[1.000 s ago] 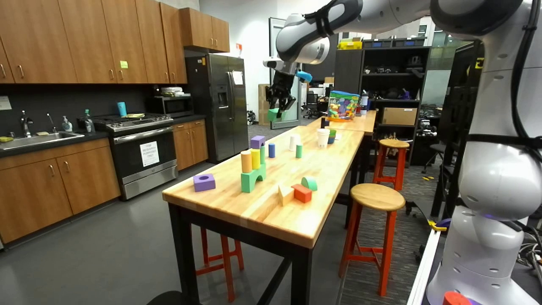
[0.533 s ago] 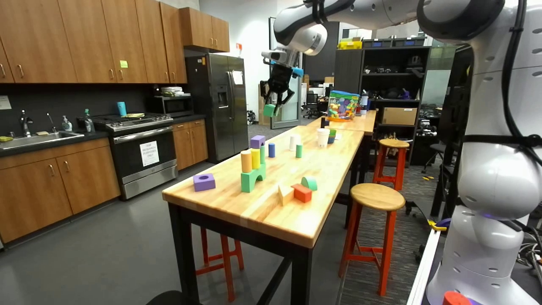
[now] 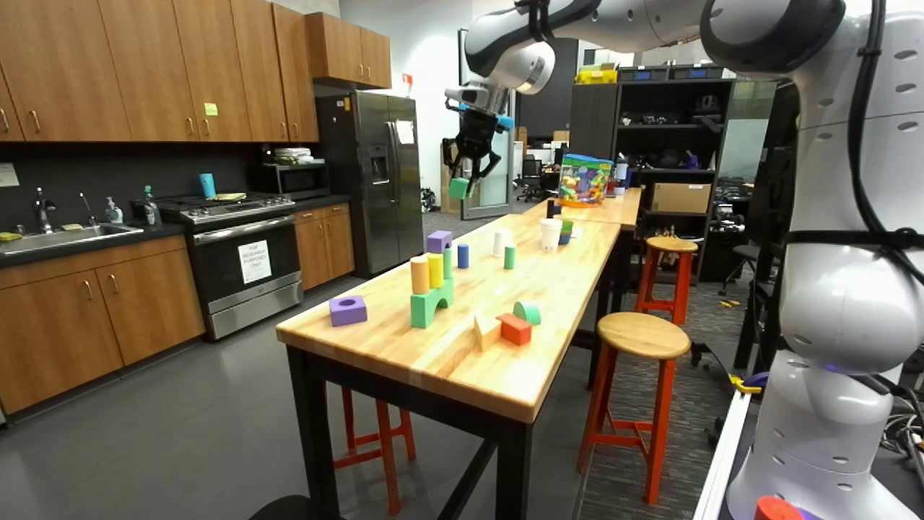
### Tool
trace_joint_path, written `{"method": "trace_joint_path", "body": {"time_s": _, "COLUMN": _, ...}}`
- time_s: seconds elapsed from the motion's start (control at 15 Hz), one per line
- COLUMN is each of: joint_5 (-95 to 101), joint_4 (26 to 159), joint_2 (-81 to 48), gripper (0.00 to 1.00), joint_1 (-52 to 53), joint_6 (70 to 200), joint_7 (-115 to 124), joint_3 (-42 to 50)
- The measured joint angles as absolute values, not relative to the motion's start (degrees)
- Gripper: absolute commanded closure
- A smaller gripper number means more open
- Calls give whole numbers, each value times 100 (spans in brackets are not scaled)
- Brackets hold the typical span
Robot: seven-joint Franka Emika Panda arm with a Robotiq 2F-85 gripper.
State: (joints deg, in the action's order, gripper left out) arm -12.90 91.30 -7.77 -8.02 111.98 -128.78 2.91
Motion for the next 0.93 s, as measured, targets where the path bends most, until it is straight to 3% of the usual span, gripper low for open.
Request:
{"method": "trace_joint_path", "body": {"time_s": 0.4, "joint_5": -1290, "joint_4": 9122, "joint_2": -779, "gripper": 60, "joint_1": -802, "joint_6": 11194, "joint_7": -12880, "joint_3": 291}}
{"method": "trace_joint_path", "body": {"time_s": 0.47, "joint_5": -1290, "joint_4": 9120, "joint_2": -780, "gripper": 85, "joint_1": -802, "joint_6": 11193, "joint_7": -12880, "joint_3": 291}}
{"method": "trace_joint_path", "body": {"time_s": 0.93, "joint_5": -1187, "joint_4": 9180, "joint_2": -803, "gripper": 85, "joint_1": -673, "joint_6": 11216, "joint_7": -12845, "joint_3": 233}}
